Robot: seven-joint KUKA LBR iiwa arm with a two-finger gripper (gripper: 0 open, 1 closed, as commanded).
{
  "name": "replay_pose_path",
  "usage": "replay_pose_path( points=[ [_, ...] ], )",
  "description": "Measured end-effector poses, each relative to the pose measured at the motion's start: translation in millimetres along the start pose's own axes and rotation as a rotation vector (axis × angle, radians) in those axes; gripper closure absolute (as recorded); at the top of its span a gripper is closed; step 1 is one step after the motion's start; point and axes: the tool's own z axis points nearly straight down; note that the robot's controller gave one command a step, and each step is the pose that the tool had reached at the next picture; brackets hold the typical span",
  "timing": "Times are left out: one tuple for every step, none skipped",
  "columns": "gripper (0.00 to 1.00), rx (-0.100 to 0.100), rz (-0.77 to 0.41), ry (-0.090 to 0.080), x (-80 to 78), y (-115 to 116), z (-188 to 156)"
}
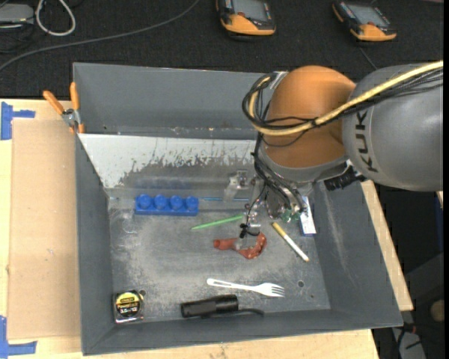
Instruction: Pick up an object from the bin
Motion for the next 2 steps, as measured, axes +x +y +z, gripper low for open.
replay_pose_path(
  points=[
    [0.00, 0.000, 0.002, -0.008, -1.4, -0.5, -4.7],
    [0.00, 0.000, -0.173, -0.009, -12.0, -16.7, 40.1]
  ],
)
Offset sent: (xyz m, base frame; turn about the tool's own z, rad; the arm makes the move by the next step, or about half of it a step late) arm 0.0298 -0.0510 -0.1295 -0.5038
